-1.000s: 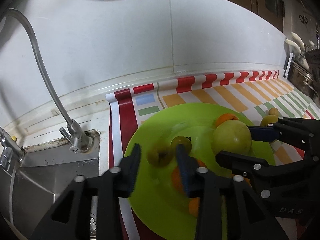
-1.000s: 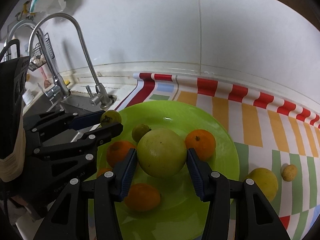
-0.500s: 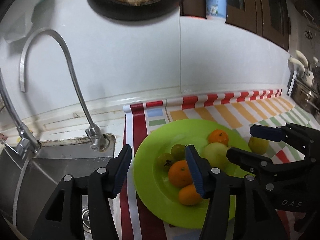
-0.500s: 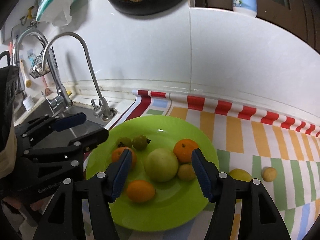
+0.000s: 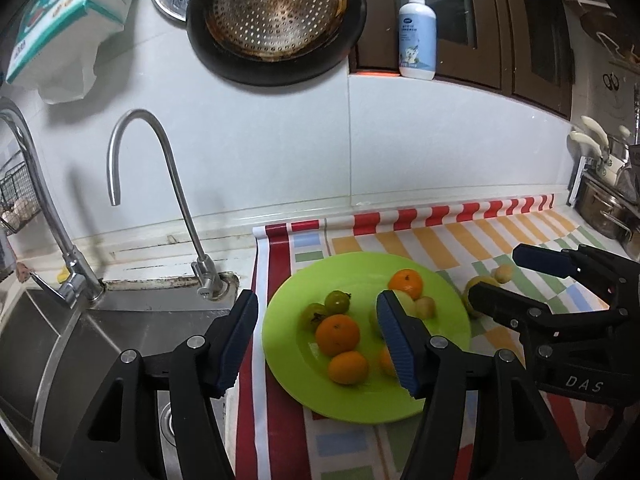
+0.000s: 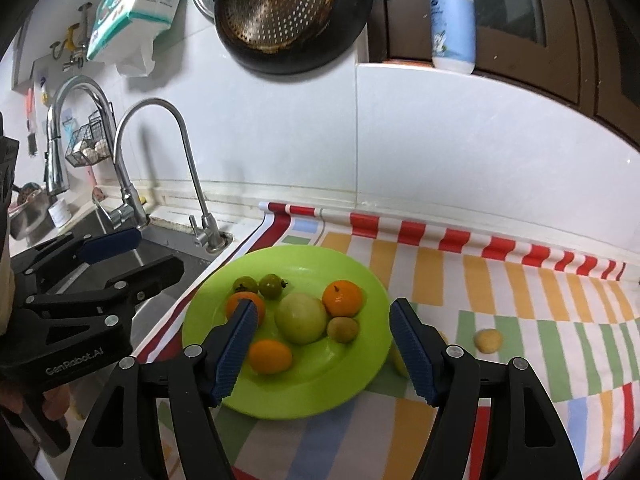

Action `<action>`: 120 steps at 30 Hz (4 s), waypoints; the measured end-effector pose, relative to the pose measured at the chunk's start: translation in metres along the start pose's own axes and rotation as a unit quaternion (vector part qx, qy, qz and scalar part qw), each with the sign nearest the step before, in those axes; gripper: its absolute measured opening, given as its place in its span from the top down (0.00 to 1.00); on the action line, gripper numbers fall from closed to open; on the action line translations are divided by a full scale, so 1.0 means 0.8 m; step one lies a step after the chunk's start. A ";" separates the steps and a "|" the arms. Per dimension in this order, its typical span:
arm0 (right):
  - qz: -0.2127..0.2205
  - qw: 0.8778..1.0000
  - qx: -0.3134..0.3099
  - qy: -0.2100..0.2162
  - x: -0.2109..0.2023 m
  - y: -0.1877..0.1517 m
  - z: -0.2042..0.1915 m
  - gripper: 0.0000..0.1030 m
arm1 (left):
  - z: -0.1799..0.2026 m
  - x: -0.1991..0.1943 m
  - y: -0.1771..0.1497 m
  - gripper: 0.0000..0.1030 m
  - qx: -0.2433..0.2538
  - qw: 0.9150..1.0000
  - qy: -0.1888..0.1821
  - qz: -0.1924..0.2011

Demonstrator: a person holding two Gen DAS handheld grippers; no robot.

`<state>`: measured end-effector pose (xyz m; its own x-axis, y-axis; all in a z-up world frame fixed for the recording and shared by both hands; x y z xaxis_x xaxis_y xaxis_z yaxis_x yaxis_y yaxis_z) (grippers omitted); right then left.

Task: Organize fruits
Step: 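Open both tools on the plate and withdraw them, then reach the right tool to a small yellow fruit while the left tool reaches the large yellow fruit, then grasp the small yellow fruit with the right tool while the left tool grasps the large yellow fruit, then carry both fruits over the green plate and lower them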

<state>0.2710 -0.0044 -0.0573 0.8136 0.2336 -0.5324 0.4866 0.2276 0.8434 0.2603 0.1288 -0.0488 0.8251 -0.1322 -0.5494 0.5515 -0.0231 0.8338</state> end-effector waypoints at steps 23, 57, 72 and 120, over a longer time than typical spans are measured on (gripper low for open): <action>0.036 0.999 -0.001 -0.018 -0.098 -0.025 0.062 0.29 | 0.091 -0.079 -0.002 0.21 -0.006 0.999 0.008 0.038; 0.002 0.999 -0.040 0.023 -0.059 -0.070 0.191 0.30 | 0.238 0.011 -0.028 0.13 0.057 0.998 0.015 0.020; -0.055 0.996 -0.047 0.054 0.030 -0.093 0.204 0.36 | 0.246 0.112 -0.051 0.18 0.108 0.993 -0.003 -0.042; -0.057 0.995 -0.036 0.068 0.000 -0.084 0.175 0.71 | 0.222 0.068 -0.046 0.52 0.010 0.997 -0.038 -0.068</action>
<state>0.2824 -0.1519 -0.1039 0.7015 0.3262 -0.6336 0.5452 0.3269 0.7719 0.2632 -0.0534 -0.1002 0.7308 -0.2004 -0.6525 0.6543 -0.0665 0.7533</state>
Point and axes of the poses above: each gripper's, at about its wrist camera, not at the fingertips, and x roughly the way its jaws point, z to its right, y to its top, the point moved 7 cm from there along x, roughly the way its jaws point, and after that the axes turned 8 degrees about -x, right-handed, at the moved point
